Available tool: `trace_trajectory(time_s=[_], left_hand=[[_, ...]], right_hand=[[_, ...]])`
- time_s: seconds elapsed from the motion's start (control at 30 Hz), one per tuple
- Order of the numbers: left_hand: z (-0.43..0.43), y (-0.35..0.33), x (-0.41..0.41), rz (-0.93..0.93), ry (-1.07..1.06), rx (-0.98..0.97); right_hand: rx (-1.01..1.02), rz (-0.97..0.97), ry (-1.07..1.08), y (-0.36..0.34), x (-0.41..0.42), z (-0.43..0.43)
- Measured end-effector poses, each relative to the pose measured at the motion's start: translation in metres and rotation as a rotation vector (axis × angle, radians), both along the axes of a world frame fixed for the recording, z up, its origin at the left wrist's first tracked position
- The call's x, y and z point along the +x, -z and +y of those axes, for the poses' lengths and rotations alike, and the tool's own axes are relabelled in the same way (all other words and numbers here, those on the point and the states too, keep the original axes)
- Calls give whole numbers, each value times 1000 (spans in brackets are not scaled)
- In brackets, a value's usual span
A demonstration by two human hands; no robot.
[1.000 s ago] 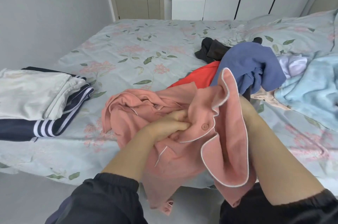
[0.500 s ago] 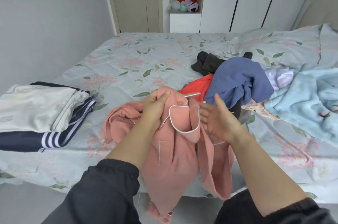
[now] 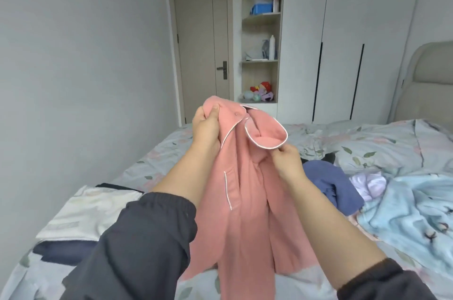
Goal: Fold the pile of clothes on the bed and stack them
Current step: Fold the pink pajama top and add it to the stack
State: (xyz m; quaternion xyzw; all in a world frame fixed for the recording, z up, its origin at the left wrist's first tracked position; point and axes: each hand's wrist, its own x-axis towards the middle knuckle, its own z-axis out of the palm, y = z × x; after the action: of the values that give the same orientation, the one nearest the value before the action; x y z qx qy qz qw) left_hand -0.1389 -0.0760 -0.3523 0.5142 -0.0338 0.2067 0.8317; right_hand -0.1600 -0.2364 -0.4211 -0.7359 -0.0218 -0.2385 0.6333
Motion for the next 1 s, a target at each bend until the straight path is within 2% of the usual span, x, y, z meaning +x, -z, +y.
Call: trace_trajectory(time_s=[0.17,0.37,0.47,0.57,0.63,0.67,0.73,0.8,0.93,1.0], left_hand=[[18,-87,-24,-140,62,28],[40,-166,-59,-272,224,57],[49,-197,-76,-339,349,-45],[55,-223,-88,-463,350,-250],[61,-236,-93,-478,397,-313],[63,-238,-96,-412,434,-239],[61,-231,-106,-213,488,113],[58,-220,-108,-110,518,284],[62,-226,-113,-159,324,247],[67,-235,-117,-203,231,242]], right_hand=[[196,-164,36,-125,-2,13],[473,-240,-227,-253,-30,26],[491,-269,-316,-298,-48,31],[480,-327,-355,-333,-65,31],[462,-378,-359,-352,-74,30],[433,-399,-339,-358,-76,30],[328,-422,-251,-361,-80,31],[138,-463,-109,-352,-81,29],[-383,-584,200,-335,-82,12],[-447,-559,183,-333,-89,4]])
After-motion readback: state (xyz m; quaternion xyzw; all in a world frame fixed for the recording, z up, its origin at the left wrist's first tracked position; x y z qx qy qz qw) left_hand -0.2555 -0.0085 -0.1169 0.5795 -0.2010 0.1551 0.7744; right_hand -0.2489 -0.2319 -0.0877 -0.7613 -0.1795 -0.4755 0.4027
